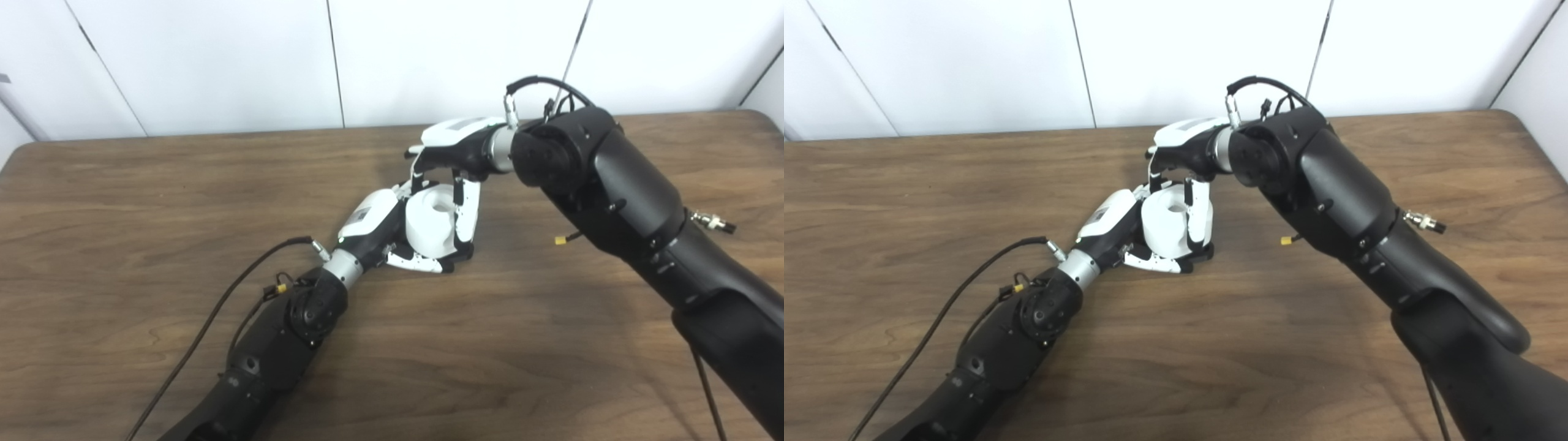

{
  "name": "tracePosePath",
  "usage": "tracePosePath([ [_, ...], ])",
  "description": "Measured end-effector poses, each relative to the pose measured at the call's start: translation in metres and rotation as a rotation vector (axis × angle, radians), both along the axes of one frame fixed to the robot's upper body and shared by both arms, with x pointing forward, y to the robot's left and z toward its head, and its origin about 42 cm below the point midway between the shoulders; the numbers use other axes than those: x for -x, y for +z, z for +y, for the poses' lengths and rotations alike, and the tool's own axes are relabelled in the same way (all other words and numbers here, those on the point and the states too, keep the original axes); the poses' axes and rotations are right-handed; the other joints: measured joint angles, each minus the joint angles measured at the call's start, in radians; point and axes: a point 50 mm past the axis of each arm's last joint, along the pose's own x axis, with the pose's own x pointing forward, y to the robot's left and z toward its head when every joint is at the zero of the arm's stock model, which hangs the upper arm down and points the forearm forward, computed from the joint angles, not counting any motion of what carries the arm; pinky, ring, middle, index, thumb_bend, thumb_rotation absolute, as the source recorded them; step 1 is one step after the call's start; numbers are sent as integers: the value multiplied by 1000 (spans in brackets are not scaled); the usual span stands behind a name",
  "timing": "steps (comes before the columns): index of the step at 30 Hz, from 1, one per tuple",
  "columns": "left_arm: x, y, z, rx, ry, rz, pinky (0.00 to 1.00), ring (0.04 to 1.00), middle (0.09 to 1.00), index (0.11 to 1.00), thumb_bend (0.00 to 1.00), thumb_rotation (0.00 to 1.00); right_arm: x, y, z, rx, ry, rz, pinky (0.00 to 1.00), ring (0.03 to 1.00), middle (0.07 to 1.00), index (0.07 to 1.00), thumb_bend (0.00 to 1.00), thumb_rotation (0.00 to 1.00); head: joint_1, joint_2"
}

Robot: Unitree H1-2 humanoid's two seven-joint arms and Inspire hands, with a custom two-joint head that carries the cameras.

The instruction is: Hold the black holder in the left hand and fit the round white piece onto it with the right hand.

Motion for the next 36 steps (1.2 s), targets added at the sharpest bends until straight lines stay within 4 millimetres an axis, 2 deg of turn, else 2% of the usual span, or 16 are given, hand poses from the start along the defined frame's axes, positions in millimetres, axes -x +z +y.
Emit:
tracePosePath([
  [10, -1, -1, 0, 1, -8, -3, 1000, 1000, 945, 480, 524, 60, -1, 6, -2, -21, 3, 2, 704, 901, 1000, 1000, 995, 133, -3, -2],
  [18, -1, -1, 0, 0, -12, -4, 1000, 1000, 941, 480, 524, 61, -2, 9, -8, 3, -1, 19, 651, 916, 1000, 1000, 994, 141, -21, -6],
  [23, -1, -1, 0, 3, -13, -3, 1000, 1000, 935, 480, 524, 61, 0, 22, -13, 22, -1, -1, 675, 930, 1000, 1000, 976, 147, -26, -8],
  [28, -1, -1, 0, 4, -14, -3, 1000, 1000, 932, 480, 524, 61, 8, 45, -22, 29, 9, -64, 673, 944, 1000, 1000, 994, 159, -29, -9],
  [31, -1, -1, 0, 4, -13, -2, 1000, 1000, 935, 481, 524, 60, 6, 58, -33, 39, -1, -75, 677, 968, 1000, 1000, 1000, 175, -29, -9],
  [36, -1, -1, 0, 7, -13, 0, 1000, 1000, 944, 481, 524, 59, 10, 67, -55, 95, 4, -59, 693, 972, 1000, 1000, 1000, 186, -32, -11],
])
